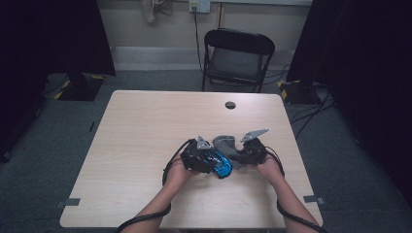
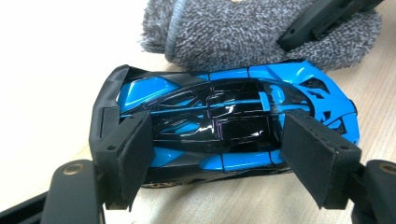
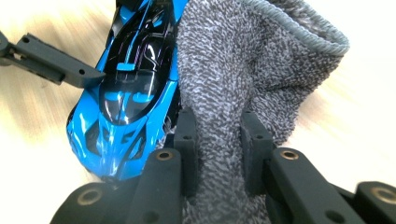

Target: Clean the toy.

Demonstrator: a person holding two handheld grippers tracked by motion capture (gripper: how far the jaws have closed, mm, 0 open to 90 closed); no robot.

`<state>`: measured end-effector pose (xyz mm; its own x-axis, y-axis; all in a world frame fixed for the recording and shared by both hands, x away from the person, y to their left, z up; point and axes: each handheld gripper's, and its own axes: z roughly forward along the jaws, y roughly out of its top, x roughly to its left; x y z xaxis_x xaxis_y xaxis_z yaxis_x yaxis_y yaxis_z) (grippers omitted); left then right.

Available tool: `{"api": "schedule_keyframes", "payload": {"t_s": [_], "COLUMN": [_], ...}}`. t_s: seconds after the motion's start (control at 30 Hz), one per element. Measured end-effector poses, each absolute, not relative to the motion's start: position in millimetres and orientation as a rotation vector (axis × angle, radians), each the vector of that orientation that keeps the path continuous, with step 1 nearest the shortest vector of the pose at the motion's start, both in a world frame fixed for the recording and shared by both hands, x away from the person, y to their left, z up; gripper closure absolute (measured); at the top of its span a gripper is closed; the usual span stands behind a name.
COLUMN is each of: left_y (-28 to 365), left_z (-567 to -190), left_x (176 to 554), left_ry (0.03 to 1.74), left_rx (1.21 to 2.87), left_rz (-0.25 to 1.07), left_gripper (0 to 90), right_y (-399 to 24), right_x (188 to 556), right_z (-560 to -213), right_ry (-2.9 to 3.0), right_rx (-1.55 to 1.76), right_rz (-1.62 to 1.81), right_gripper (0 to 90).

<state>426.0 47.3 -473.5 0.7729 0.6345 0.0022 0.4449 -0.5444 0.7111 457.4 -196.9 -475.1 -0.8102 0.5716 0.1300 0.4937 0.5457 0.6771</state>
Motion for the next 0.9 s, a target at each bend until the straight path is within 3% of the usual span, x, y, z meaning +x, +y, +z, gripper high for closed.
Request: {"api": "schedule_keyframes", "payload": {"t_s": [0.9], "left_y": [46], "left_z": [-473], "left_x": [425], "left_ry": [0.8], "left_rx": [2.241], "left_rz": [0.343], "left_gripper": [25.4], "right_y": [-222], "right_x": [427], "right_z": [-474], "right_ry": [2.685], "right_rx": [0.907], "right_rz": [1.116], "right_gripper": [72.9]}}
